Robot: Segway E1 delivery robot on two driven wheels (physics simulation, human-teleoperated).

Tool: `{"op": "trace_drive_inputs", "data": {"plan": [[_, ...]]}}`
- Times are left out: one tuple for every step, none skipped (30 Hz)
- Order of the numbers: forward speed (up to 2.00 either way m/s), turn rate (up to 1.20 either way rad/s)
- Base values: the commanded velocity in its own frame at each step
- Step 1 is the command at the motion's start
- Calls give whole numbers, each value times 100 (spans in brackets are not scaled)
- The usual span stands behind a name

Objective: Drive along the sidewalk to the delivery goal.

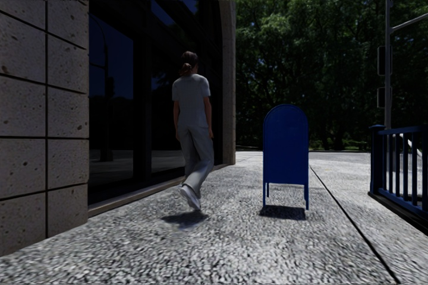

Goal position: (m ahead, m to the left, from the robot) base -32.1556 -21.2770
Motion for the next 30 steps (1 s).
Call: {"op": "trace_drive_inputs", "data": {"plan": [[70, 33], [70, 29], [70, 28], [70, 28], [70, 28], [70, 28], [70, 28], [70, 28], [70, 28], [70, 28], [70, 28], [70, 28], [70, 27], [70, 27], [70, 27], [70, 27], [70, 27], [70, 27], [70, 27], [70, 27], [70, 27], [70, 27], [70, 27], [70, 27], [70, 27], [70, 27], [70, 27], [70, 28], [70, 29], [70, 32]]}}
